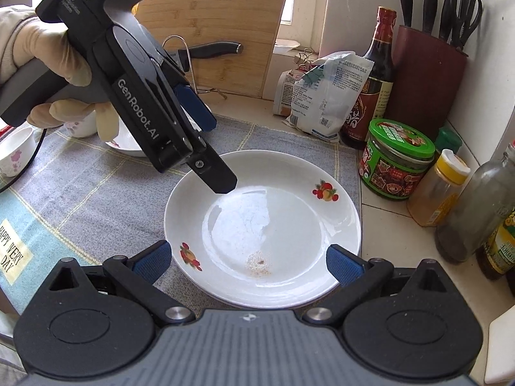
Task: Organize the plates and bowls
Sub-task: 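Move the left gripper toward the fruit-print plate by the cutting board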
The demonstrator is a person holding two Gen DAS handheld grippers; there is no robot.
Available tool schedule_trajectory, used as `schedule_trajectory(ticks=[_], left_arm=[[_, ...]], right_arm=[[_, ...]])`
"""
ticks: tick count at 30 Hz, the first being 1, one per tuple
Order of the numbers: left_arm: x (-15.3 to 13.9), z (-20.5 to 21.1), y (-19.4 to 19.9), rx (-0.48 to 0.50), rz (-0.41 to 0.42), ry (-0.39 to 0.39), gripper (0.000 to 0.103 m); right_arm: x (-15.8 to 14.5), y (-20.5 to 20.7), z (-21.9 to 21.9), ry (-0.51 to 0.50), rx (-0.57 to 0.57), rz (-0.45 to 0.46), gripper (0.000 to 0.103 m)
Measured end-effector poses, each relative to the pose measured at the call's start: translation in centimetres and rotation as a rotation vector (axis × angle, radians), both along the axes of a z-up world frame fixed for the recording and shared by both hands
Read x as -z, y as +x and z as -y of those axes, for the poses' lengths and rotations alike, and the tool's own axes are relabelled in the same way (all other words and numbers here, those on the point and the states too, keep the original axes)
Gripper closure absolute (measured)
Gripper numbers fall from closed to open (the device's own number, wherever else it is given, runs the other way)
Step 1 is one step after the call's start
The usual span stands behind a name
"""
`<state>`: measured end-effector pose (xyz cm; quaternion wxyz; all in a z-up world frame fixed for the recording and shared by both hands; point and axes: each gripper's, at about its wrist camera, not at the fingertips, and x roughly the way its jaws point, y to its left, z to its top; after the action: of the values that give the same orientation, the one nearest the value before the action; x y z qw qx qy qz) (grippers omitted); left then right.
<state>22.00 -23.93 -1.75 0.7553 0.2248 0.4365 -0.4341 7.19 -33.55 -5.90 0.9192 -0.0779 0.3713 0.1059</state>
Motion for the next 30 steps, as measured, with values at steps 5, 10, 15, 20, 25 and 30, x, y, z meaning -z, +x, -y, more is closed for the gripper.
schedule_trajectory(ticks=[5,10,15,20,25,30], left_arm=[[-2.3,-1.5,-1.9,-0.063,0.075,-0.06,0.009],[-3.6,-3.1,-3.9,-0.14,0.133,-0.109,0.008],[-3.6,-4.4,-6.2,-0.213,0.202,-0.118,0.007],[-2.8,-5.4,-7.9,-0.287,0.183,-0.144,0.007],[-1.7,-6.2,-9.0,-0.343,0.167,-0.151,0.007],[-0.5,-8.0,-8.8,-0.423,0.147,-0.153,0.007]], right_arm=[[0.2,-0.2,-0.6,-0.006,0.01,0.016,0.0],[0.0,-1.0,-1.1,0.001,0.025,0.036,0.0],[0.2,-2.1,-1.2,-0.012,0.079,0.053,0.0],[0.3,-3.6,-0.7,0.025,0.104,0.058,0.0],[0.1,-4.1,-0.8,0.04,0.103,0.071,0.0],[0.1,-3.7,-1.8,0.051,0.098,0.078,0.0]])
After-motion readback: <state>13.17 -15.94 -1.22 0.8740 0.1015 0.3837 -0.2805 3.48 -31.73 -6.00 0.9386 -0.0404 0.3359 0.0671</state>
